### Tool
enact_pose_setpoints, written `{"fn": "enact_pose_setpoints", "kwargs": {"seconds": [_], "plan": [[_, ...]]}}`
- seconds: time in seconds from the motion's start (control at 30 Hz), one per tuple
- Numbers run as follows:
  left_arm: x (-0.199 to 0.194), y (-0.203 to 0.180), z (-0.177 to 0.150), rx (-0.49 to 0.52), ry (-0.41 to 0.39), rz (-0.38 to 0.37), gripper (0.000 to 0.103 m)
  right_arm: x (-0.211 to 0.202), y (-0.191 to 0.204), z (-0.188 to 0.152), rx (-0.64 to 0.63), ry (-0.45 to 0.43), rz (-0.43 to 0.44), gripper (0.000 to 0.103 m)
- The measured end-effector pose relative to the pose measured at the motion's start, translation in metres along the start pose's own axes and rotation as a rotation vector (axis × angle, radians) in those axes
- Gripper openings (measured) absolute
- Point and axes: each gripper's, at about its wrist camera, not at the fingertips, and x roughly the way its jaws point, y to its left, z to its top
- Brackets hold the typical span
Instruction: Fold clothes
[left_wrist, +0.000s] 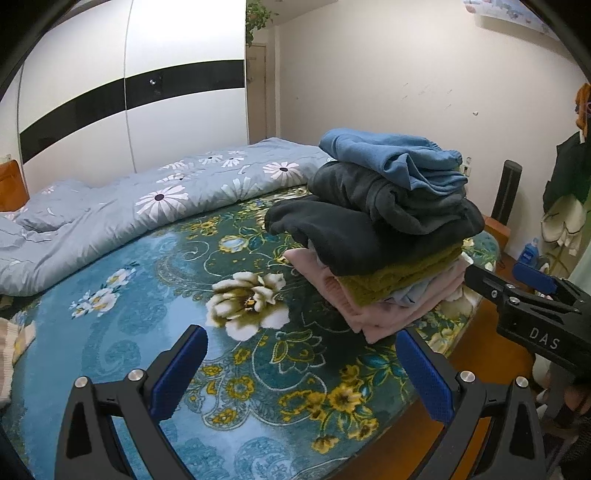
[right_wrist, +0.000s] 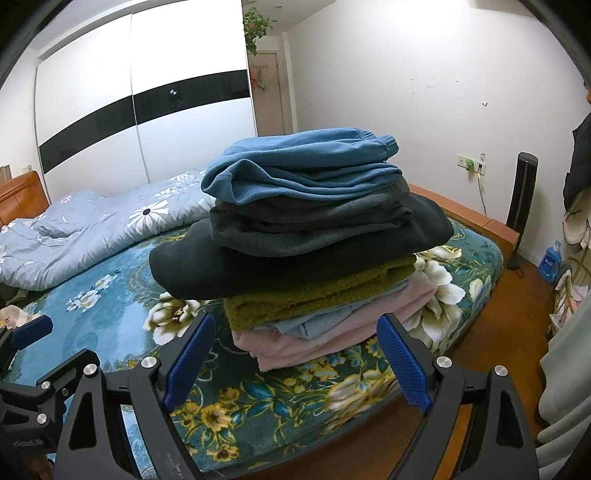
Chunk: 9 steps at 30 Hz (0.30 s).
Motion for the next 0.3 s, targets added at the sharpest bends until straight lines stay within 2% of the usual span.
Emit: {"fn": "enact_pose_setpoints", "kwargs": {"seconds": [0.3], "plan": [[-0.0004,-0.0007,-0.0027,-0.003,-0.005,0.003,0.103,0.0015,0.0006,-0.0026,-0.003,0.009,0.009,0.09]]}}
